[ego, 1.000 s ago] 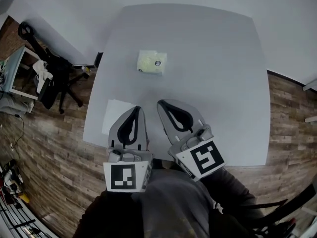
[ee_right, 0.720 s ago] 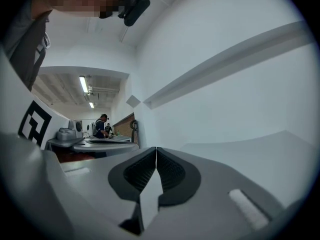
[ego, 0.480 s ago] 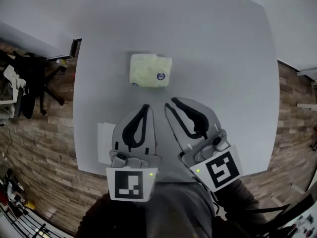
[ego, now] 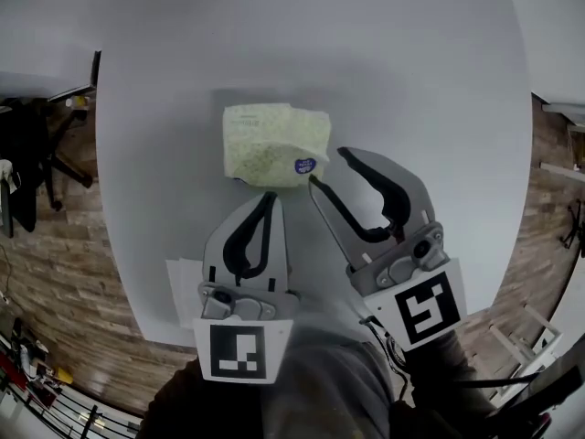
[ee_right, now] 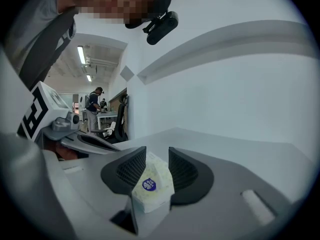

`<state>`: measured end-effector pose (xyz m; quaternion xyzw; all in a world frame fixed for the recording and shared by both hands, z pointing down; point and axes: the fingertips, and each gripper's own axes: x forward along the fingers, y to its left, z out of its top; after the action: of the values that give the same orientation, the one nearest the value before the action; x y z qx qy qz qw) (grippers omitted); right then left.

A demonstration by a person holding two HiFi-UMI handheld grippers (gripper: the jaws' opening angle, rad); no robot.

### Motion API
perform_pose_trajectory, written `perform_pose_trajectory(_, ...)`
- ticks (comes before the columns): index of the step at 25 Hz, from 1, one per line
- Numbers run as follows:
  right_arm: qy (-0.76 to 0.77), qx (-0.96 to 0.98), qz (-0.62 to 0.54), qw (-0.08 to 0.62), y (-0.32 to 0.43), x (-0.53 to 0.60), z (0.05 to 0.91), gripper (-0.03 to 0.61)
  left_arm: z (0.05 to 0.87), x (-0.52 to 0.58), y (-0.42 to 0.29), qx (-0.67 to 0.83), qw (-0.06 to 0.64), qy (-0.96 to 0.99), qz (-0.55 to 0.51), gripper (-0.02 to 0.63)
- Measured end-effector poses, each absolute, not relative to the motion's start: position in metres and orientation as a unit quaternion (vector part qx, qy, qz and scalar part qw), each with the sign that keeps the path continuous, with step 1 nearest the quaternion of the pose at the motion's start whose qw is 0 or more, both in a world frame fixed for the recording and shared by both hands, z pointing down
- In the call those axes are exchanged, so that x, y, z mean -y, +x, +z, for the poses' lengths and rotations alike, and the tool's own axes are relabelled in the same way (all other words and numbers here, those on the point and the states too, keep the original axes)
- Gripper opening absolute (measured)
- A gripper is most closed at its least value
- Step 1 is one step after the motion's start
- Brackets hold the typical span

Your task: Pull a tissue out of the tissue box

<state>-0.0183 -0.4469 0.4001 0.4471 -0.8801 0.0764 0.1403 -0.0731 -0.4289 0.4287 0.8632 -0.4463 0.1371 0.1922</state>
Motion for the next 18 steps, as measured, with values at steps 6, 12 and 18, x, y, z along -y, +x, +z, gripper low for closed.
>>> perform_pose_trajectory(6,0.457,0.867,0.087,0.180,-0.017,0.455,0.431,0.129,0.445,0.436,-0.069,0.430,0.199,0.869,0.140,0.002)
perform_pose_trajectory(12,0.462,0.854,0.092,0.221,-0.019,0.453,0.458,0.114,0.458,0.440,-0.067,0.423,0.215,0.869,0.142,0.002)
perform_pose_trajectory(18,0.471,0.844,0.098,0.238,-0.017,0.455,0.467,0.005,0.464,0.442,-0.067,0.415,0.217,0.872,0.145,0.002)
